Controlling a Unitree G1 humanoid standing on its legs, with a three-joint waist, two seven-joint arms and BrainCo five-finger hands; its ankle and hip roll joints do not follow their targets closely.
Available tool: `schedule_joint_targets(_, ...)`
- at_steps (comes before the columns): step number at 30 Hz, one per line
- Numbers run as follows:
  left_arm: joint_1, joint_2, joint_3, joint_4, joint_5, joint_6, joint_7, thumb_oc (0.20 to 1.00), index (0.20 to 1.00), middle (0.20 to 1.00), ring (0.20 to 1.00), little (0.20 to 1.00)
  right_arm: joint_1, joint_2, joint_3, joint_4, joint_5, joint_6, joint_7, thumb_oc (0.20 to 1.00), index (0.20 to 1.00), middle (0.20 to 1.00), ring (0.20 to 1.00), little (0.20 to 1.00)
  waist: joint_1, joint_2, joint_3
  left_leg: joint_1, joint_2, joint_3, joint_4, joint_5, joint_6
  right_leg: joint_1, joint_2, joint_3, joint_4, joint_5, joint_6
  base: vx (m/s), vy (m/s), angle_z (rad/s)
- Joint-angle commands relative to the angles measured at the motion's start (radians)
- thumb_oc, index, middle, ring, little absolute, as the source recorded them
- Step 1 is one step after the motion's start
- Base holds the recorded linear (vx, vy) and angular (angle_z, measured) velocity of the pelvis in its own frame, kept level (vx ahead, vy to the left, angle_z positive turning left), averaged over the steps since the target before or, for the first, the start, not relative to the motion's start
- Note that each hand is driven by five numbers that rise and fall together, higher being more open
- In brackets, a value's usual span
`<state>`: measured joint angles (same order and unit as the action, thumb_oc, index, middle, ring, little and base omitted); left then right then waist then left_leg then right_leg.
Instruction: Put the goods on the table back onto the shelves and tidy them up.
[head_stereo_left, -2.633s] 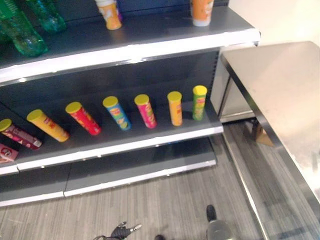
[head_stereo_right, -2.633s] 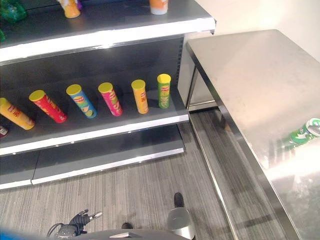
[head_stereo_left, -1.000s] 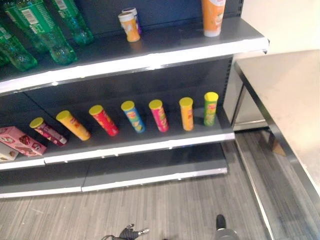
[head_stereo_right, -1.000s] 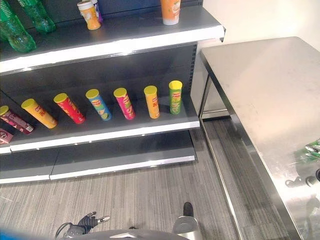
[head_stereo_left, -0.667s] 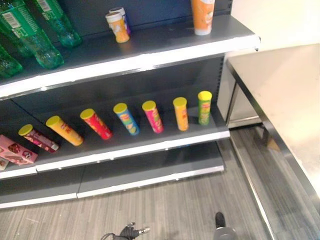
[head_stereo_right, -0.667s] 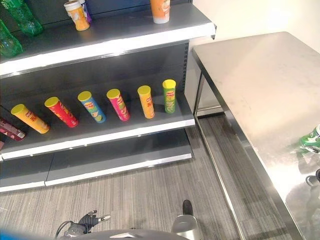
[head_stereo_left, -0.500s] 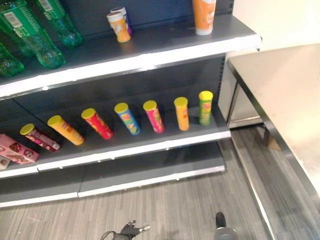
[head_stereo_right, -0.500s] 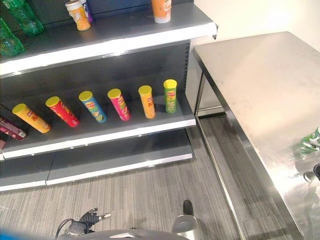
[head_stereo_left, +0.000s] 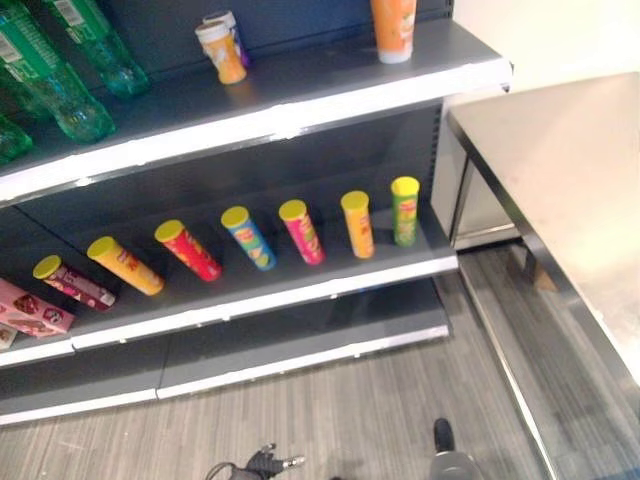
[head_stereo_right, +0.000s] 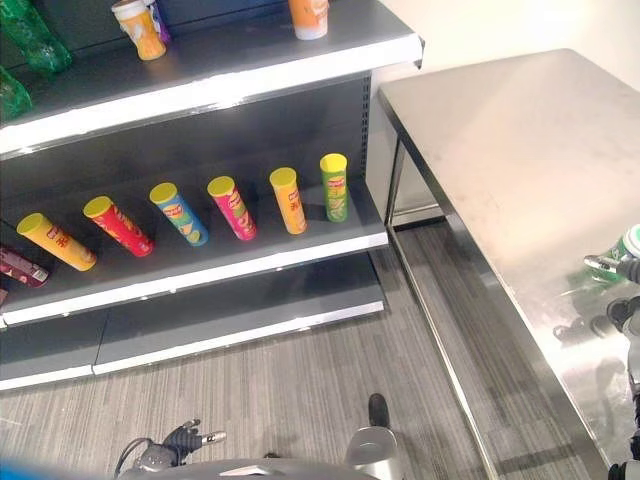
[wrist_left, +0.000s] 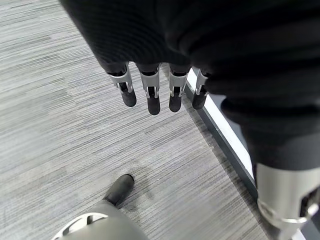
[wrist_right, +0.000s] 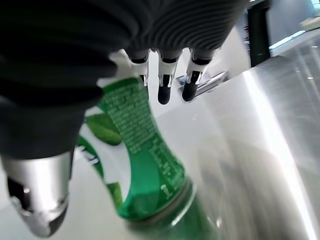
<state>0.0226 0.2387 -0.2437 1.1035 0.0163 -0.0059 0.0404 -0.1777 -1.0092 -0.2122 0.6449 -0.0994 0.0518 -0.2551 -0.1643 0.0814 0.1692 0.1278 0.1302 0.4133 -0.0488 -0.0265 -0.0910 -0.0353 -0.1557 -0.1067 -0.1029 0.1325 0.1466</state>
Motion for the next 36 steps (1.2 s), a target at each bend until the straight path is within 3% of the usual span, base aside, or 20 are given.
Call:
schedule_joint_targets(1,-0.037,0.064,-0.011,0.025,0.023,-0.013,-0.001,1.000,1.000,1.000,1.000,1.000,-0.098,-0.040,0.082,0.035,0.008,-0.041,-0.009,1.000,1.000,1.000,1.000,1.000,0.026,-0.093,-0.009,-0.039,0.063,-0.058,0.102,-0.051,-0.061,0.029,-0.036,-0.022,0.034,-0.135,0.049,0.00,0.005,-0.17)
schedule_joint_targets(7,-0.059,0.063,-0.034,0.010,0.025,-0.019,-0.005,1.000,1.000,1.000,1.000,1.000,-0.196,-0.036,0.187,0.057,-0.001,-0.043,0.008,1.000,1.000,1.000,1.000,1.000,0.022,-0.095,-0.008,-0.031,0.069,-0.027,0.117,-0.060,-0.061,0.017,-0.038,-0.007,0.030,-0.125,0.054,0.00,0.003,-0.15)
schedule_joint_targets(13,-0.062,0.062,-0.035,0.006,0.024,-0.020,-0.004,1.000,1.000,1.000,1.000,1.000,-0.196,-0.034,0.189,0.054,-0.001,-0.042,0.010,1.000,1.000,1.000,1.000,1.000,0.021,-0.094,-0.007,-0.032,0.069,-0.026,0.118,-0.060,-0.061,0.015,-0.038,-0.007,0.030,-0.124,0.054,0.00,0.000,-0.02)
schedule_joint_targets(14,-0.070,0.054,-0.044,-0.006,0.021,-0.021,-0.003,1.000,1.000,1.000,1.000,1.000,-0.197,-0.025,0.195,0.044,-0.004,-0.039,0.013,0.755,0.755,0.755,0.755,0.755,0.019,-0.093,-0.009,-0.033,0.071,-0.028,0.122,-0.062,-0.061,0.017,-0.040,-0.012,0.033,-0.126,0.052,0.03,-0.014,-0.01)
schedule_joint_targets(15,-0.071,0.053,-0.044,-0.005,0.023,-0.021,-0.003,1.000,1.000,1.000,1.000,1.000,-0.189,-0.024,0.193,0.041,-0.008,-0.038,0.012,0.200,0.200,0.200,0.200,0.200,0.019,-0.092,-0.009,-0.034,0.071,-0.030,0.125,-0.064,-0.062,0.019,-0.041,-0.016,0.034,-0.127,0.051,0.03,-0.017,0.00)
schedule_joint_targets(35,-0.053,0.047,0.008,0.031,0.043,-0.009,0.008,1.000,1.000,1.000,1.000,1.000,-0.038,-0.005,-0.005,-0.186,-0.027,-0.071,-0.062,0.200,0.200,0.200,0.200,0.200,0.022,-0.096,-0.014,-0.038,0.078,-0.063,0.122,-0.060,-0.067,0.043,-0.035,-0.050,0.037,-0.142,0.043,0.00,-0.007,0.04)
schedule_joint_targets(36,-0.051,0.043,0.039,0.019,0.029,-0.008,0.018,1.000,1.000,1.000,1.000,1.000,0.003,0.011,-0.093,-0.352,-0.004,-0.105,-0.084,0.200,0.200,0.200,0.200,0.200,0.021,-0.097,-0.019,-0.037,0.084,-0.080,0.122,-0.058,-0.070,0.059,-0.029,-0.059,0.041,-0.155,0.038,-0.02,-0.042,0.01)
